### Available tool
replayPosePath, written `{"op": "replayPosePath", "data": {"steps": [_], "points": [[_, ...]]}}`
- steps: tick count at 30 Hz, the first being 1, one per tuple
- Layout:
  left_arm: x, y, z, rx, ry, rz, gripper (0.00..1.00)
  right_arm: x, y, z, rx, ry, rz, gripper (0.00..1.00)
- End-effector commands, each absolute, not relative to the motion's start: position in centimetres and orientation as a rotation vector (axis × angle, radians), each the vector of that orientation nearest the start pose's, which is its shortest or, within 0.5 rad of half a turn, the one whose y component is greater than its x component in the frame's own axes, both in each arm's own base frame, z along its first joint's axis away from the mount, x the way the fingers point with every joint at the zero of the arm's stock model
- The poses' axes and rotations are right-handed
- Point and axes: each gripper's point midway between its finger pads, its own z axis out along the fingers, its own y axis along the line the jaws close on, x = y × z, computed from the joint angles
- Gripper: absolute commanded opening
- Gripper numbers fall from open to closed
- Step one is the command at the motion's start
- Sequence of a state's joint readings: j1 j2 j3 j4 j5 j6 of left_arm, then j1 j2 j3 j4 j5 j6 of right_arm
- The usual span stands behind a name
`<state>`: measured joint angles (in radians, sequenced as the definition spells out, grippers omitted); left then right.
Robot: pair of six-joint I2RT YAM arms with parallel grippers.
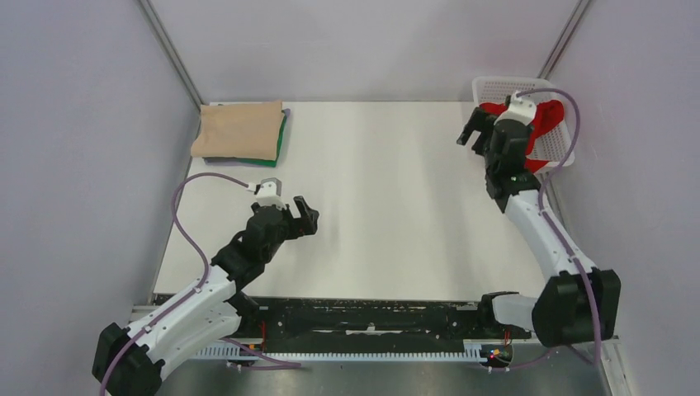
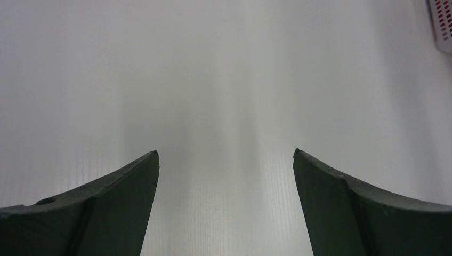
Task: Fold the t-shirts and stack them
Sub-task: Grab crumpled tshirt from bin with the right arm
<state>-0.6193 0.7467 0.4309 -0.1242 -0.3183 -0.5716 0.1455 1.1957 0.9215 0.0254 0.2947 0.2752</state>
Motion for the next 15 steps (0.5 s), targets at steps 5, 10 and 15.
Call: {"op": "replayPosePath", "data": {"steps": [5,10,15], "points": [[27.0,-12.9,15.4,-0.249,1.931,-0.388,1.0,47.6,-9.3,23.1,0.494,1.93,-0.185,0.98],[27.3,-13.2,14.9,-0.248,1.945,-0.381,1.0,52.7,-11.6,20.8,0.506,1.992,-0.206,0.98],[27.5,-13.6,13.6,-0.245,1.981,-0.374,1.0,58.2,-12.1,18.0,0.509,1.991,-0.167,0.98]]}}
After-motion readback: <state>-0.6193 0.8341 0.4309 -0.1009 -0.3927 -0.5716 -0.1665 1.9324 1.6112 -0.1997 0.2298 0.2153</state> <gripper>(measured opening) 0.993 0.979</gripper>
